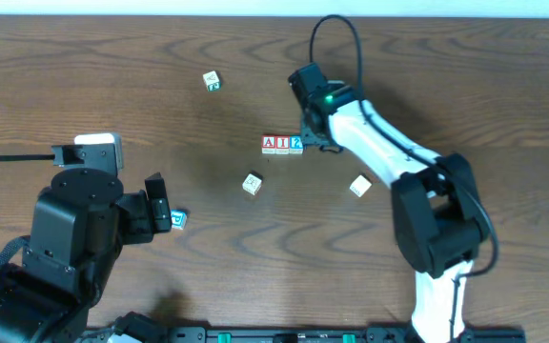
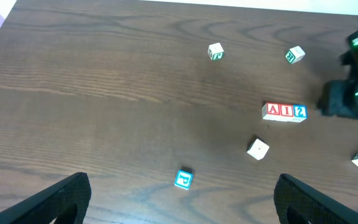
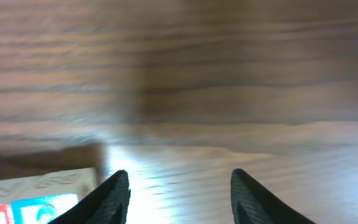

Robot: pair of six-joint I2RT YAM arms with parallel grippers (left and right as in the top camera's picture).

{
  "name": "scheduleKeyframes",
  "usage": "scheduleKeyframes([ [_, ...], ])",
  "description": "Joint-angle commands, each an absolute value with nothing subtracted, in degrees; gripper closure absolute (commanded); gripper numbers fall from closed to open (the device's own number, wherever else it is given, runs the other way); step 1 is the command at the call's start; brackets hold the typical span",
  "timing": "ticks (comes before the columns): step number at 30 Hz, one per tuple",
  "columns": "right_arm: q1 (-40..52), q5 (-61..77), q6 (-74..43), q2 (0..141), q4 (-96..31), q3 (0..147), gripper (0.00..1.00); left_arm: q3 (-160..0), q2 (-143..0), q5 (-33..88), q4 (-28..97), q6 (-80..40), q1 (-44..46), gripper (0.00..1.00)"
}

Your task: Spell out Ai2

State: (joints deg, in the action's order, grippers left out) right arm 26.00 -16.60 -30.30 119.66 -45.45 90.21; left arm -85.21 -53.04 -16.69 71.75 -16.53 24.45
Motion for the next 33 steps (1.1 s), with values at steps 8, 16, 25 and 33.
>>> scheduleKeyframes([
  [8, 23.4, -23.9, -23.8, 94.4, -52.3, 94.8, 0.01, -91.0, -52.2, -15.3, 69.6, -4.2, 25.1, 0.04],
  [16, 27.5, -24.3, -14.3, 74.0, -57.5, 94.8, 0.01, -104.5, -51.7, -6.2, 67.2, 8.2, 25.1, 0.05],
  [25, 34.7, -28.1, -15.0, 50.6, -68.8, 94.8, 0.01, -109.1, -42.4, -4.1, 71.1, 8.9, 25.1, 0.05],
  [33, 35.4, -27.7, -24.7, 38.3, -84.7, 94.4, 0.01, -109.0, -24.2, -4.0, 77.8, 2.7, 25.1, 0.05],
])
